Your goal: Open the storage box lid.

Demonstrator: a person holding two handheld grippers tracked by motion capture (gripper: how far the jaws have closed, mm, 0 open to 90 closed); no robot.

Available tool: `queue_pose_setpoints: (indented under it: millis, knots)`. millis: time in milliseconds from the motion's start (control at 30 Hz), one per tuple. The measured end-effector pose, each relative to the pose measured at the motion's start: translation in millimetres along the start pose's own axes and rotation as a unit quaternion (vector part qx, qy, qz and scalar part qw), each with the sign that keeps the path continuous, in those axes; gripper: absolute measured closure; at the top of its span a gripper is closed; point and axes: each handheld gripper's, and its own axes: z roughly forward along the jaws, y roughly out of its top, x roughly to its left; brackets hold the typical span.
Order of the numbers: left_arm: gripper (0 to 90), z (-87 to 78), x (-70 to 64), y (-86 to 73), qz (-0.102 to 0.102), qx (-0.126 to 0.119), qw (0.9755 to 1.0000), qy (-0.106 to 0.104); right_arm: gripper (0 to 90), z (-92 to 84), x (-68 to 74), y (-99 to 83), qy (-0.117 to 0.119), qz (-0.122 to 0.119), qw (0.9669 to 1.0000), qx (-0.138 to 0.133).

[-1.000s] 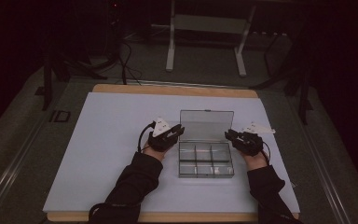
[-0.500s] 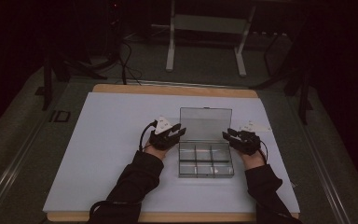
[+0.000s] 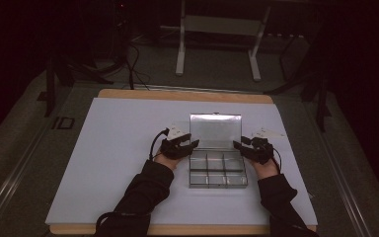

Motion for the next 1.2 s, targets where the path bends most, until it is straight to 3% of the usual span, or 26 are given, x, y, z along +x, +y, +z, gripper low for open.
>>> queue_pose_setpoints:
  millis: [233, 500, 633, 667, 700, 933, 1033, 1200]
  knots:
    - [50.0, 4.4, 4.4, -1.2, -0.038, 0.019, 0.9991, -0.009, 54.5, 2.0, 0.5, -1.0, -0.007, 0.001, 0.9999, 0.01]
    - [49.1, 6.1, 6.0, -1.3, -0.066, 0.029, 0.9973, -0.016, 54.7, 3.1, 1.8, -2.0, -0.009, -0.001, 0.9999, 0.011]
    - [49.2, 7.5, 9.3, -1.0, -0.099, 0.041, 0.9939, -0.025, 54.6, 3.9, 2.5, -3.4, -0.008, 0.003, 0.9999, 0.009]
    - [49.1, 7.5, 9.3, -1.0, -0.099, 0.041, 0.9939, -0.025, 54.6, 3.9, 2.5, -3.4, -0.008, 0.003, 0.9999, 0.009]
    - [49.1, 8.1, 10.7, 0.0, -0.116, 0.051, 0.9915, -0.029, 54.6, 4.0, 2.4, -3.6, -0.008, 0.004, 0.9999, 0.01]
    - [48.9, 9.8, 12.2, 3.2, -0.147, 0.074, 0.986, -0.029, 54.7, 5.6, 2.9, -3.7, -0.009, 0.004, 0.9999, 0.012]
    - [44.0, 11.6, 9.2, 5.2, -0.126, 0.085, 0.9883, -0.01, 55.4, 6.3, 3.4, -3.8, -0.01, 0.005, 0.9999, 0.013]
    - [44.0, 12.8, 9.1, 5.1, -0.109, 0.083, 0.9906, -0.008, 55.9, 7.4, 4.6, -3.2, -0.008, 0.005, 0.9998, 0.015]
